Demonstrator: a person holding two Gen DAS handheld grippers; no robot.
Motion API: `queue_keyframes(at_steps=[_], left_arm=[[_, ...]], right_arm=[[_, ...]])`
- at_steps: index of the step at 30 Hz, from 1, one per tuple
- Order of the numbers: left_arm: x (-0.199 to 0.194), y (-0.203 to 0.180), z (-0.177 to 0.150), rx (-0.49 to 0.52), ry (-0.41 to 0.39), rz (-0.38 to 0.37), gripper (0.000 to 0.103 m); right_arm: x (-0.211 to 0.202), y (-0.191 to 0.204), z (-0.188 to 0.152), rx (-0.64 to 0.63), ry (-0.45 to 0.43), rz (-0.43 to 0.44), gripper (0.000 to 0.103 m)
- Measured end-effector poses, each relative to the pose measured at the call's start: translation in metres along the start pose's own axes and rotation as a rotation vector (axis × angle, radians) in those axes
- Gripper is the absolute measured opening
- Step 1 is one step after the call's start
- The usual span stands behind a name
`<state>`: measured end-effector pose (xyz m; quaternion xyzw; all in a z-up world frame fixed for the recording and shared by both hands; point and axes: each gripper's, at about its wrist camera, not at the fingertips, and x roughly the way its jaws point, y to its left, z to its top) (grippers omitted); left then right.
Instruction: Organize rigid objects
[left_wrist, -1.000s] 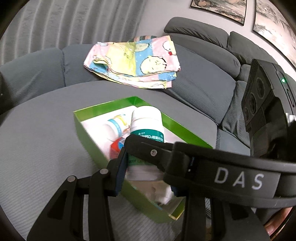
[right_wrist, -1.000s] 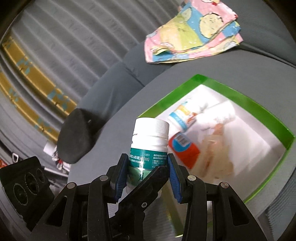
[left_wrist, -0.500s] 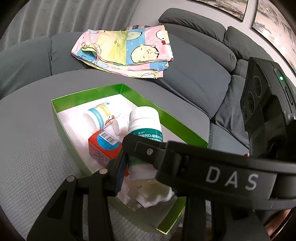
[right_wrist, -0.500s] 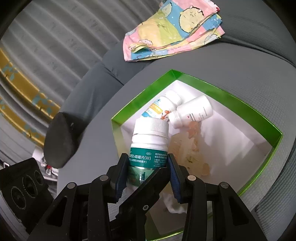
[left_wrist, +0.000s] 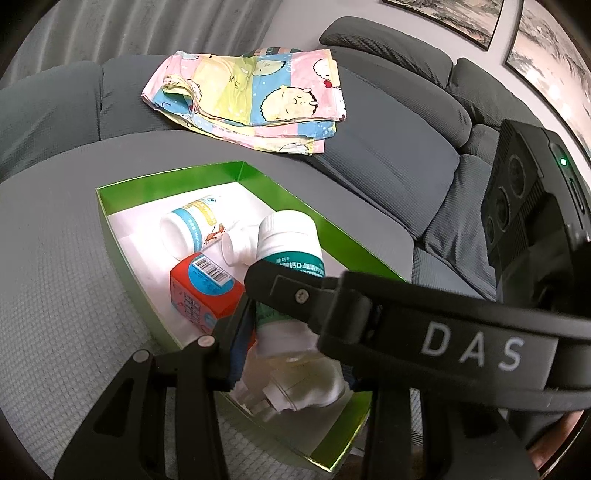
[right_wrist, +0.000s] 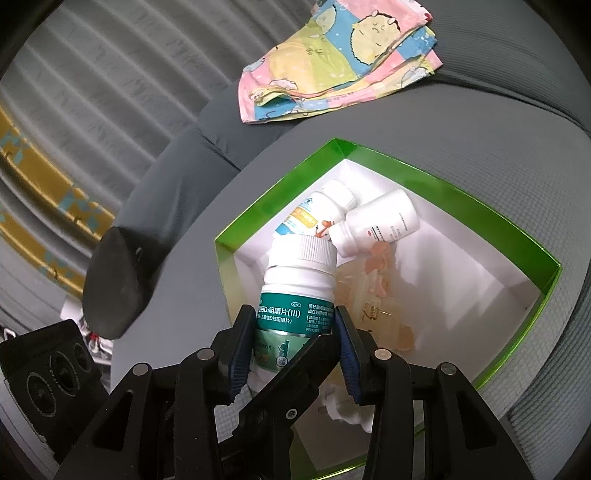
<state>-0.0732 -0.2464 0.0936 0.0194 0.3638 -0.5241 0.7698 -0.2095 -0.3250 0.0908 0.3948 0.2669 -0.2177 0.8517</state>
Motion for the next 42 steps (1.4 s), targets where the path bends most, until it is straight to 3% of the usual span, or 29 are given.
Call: queue_keyframes(at_steps=[6,14,22,28,35,40,42], left_arm=[[0.000,0.001,0.000,-0.010,0.008,0.009,0.044],[0.001,0.009,0.000,-0.036,0.029,0.044,0.059],[-0.002,0.011,0.000,-0.043,0.028,0.061,0.063],[-0.005,0.012,0.001,-0.050,0.025,0.065,0.067],[-0.016,0.011,0.003,-0.046,0.002,0.091,0.082],[-0.025,0.013,0.005,-0.052,-0.024,0.076,0.086],[-0.028,0.012,0.006,-0.048,-0.030,0.078,0.086]], right_arm=[[0.000,-0.001,0.001,0.006,0.000,0.000,0.045],[0.002,-0.001,0.001,0.014,0.004,0.004,0.045],[0.002,0.000,0.000,0.028,0.004,0.015,0.045],[-0.002,0.004,-0.001,0.022,-0.020,0.012,0.045],[-0.013,0.009,0.000,0.011,-0.086,0.023,0.048],[-0.022,0.013,0.001,-0.006,-0.147,-0.058,0.048],[-0.023,0.010,0.002,0.009,-0.144,-0.047,0.048]])
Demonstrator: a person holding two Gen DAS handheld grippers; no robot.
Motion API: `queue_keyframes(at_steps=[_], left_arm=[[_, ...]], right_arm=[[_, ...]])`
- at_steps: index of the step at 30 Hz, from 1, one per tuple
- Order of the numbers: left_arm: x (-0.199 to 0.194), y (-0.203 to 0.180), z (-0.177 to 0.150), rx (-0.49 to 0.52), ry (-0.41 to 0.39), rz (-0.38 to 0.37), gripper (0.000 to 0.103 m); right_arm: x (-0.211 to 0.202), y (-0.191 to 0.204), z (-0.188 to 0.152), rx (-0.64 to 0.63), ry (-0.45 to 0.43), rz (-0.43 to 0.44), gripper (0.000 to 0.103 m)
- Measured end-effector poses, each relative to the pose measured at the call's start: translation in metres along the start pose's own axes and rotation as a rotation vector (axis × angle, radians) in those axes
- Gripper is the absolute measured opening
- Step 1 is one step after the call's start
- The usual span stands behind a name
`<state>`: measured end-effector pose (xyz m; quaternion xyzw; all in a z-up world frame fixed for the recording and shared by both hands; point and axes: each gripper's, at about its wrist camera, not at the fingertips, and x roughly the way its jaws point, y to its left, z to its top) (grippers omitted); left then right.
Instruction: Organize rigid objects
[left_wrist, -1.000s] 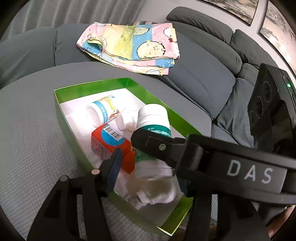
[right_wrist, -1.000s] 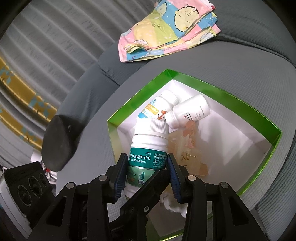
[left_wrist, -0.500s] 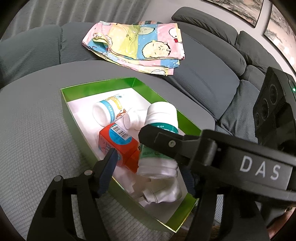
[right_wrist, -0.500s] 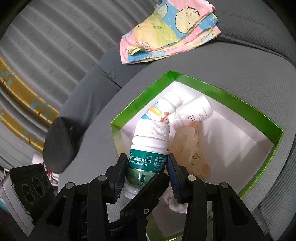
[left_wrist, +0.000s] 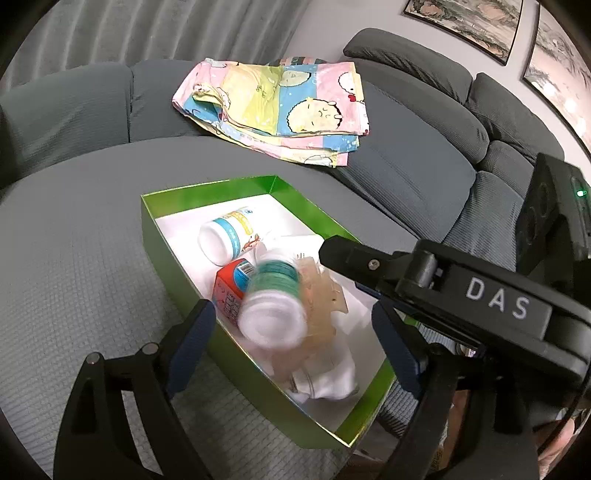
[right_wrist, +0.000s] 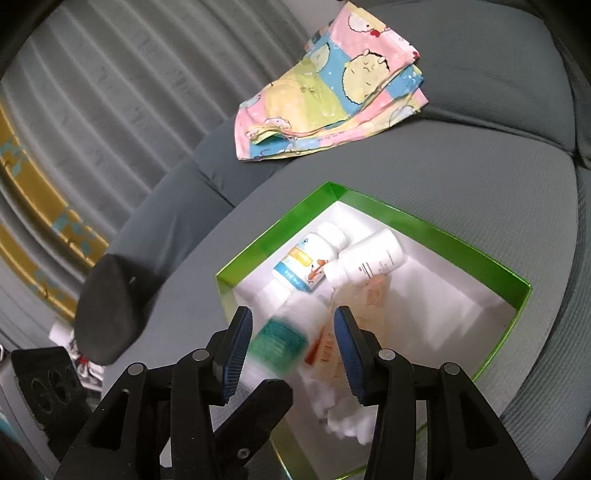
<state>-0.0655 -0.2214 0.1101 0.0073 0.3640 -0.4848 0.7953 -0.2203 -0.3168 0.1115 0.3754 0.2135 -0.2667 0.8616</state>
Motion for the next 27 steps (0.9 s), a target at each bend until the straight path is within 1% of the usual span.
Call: queue_keyframes(at_steps=[2,6,8,9,11,15,16,17,19,23,27], left_arm=[[-0.003,-0.001,0.001,0.005,-0.006,0.004,0.087],[-0.010,-0.005,0.002,0.015,-0.021,0.013,0.088],[-0.014,-0.007,0.003,0.023,-0.030,0.026,0.100],[-0.015,-0.007,0.003,0.025,-0.038,0.036,0.102],[-0.020,-0.007,0.003,0.027,-0.049,0.045,0.102],[-0.029,-0.007,0.002,0.026,-0.060,0.043,0.102],[-0.031,-0.008,0.002,0.028,-0.061,0.046,0.102],[-0.033,-0.009,0.002,0.030,-0.062,0.051,0.102],[-0.037,-0.010,0.002,0.031,-0.062,0.059,0.102],[-0.042,-0.009,0.003,0.018,-0.045,0.079,0.102],[-0.049,-0.007,0.001,0.006,-0.043,0.075,0.102]], right_arm=[[0.000,-0.001,0.000,0.005,0.007,0.009,0.048],[-0.006,0.003,0.000,-0.004,-0.009,-0.004,0.048],[-0.009,0.005,0.000,-0.007,-0.017,-0.011,0.049],[-0.012,0.006,0.000,-0.010,-0.022,-0.015,0.050],[-0.017,0.007,0.000,-0.012,-0.036,-0.026,0.060],[-0.028,0.011,0.000,-0.026,-0.073,-0.062,0.063],[-0.030,0.012,0.000,-0.027,-0.078,-0.069,0.066],[-0.032,0.013,0.000,-0.027,-0.083,-0.083,0.074],[-0.038,0.014,0.000,-0.028,-0.102,-0.100,0.081],[-0.049,0.019,0.001,-0.037,-0.135,-0.140,0.082],[-0.059,0.019,0.001,-0.028,-0.160,-0.165,0.082]])
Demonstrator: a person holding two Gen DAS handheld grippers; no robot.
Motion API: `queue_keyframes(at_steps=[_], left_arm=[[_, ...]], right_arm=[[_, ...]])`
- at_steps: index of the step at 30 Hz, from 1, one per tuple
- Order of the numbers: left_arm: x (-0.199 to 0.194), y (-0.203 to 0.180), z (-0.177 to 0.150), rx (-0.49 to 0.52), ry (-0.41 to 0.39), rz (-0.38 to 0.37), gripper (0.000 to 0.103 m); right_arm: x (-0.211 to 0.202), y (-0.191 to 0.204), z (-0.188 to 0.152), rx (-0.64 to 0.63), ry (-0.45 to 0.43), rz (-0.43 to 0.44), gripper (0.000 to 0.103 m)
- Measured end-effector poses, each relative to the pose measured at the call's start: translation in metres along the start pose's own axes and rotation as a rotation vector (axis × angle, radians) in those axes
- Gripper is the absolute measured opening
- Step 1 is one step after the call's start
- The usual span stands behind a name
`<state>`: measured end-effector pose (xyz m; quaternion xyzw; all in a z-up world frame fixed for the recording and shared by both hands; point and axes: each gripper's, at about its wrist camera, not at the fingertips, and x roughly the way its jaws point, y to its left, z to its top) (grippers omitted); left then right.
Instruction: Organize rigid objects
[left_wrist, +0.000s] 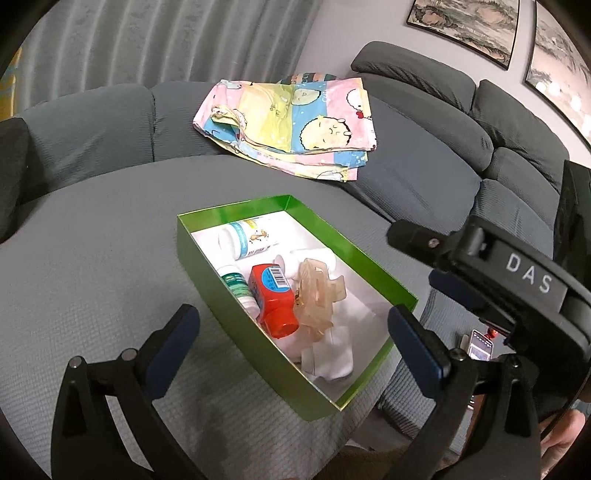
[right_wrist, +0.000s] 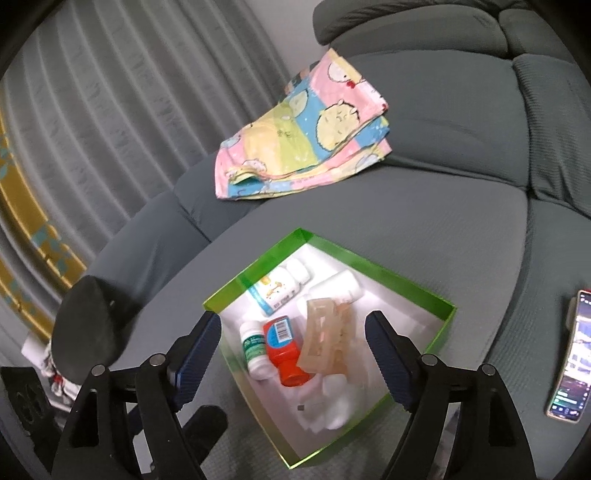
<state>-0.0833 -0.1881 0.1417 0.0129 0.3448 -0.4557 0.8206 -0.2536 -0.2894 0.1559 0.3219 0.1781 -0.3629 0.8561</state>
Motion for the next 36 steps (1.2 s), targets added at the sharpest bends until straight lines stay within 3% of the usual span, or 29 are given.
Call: queue_keyframes(at_steps=[36], left_arm=[[-0.003,-0.001,-0.012,-0.021,0.054,-0.044,0.102]], right_arm=[[-0.022,0.015,-0.003,-0.100,-0.054,-0.114,0.082]])
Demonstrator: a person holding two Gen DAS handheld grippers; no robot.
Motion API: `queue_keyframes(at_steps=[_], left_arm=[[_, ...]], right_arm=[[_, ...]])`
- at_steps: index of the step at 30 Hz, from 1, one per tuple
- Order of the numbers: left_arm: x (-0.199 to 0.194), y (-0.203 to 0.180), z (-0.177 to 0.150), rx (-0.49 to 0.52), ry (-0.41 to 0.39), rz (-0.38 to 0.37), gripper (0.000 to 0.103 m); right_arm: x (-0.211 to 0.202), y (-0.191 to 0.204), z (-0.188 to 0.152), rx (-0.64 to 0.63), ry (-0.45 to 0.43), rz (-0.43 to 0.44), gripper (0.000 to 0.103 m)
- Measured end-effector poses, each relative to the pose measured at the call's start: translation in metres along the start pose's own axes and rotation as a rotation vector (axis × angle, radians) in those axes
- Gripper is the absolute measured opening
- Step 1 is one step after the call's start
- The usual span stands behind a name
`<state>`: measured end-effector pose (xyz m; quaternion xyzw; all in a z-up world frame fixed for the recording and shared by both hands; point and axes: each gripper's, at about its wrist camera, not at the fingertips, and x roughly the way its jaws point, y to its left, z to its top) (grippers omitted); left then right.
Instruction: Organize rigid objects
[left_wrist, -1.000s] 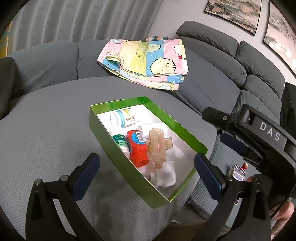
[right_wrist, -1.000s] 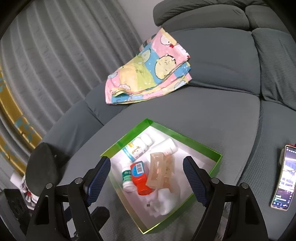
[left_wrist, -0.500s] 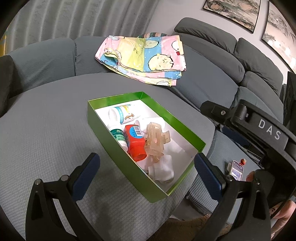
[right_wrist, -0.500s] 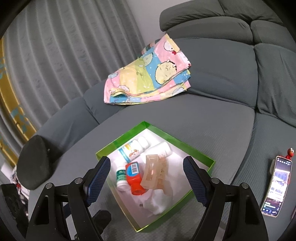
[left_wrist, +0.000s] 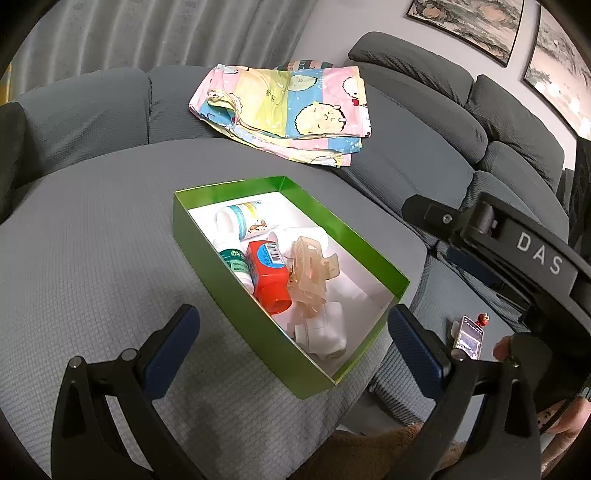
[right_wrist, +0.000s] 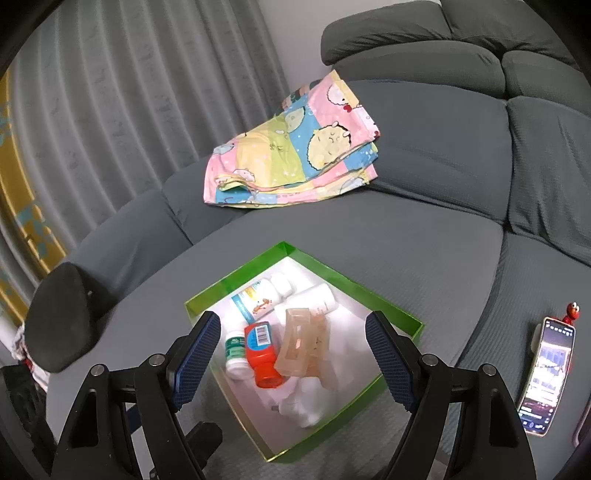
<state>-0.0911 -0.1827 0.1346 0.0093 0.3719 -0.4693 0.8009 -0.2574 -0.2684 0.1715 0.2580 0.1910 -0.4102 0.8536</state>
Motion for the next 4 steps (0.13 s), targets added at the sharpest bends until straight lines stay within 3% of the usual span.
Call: queue_keyframes(at_steps=[4], left_arm=[[-0.0023,0.0009,-0.0005,-0.009,-0.004,0.002,0.102]], right_arm=[[-0.0006,0.0011,-0.0009,-0.007,-0.005,-0.010,0.082]])
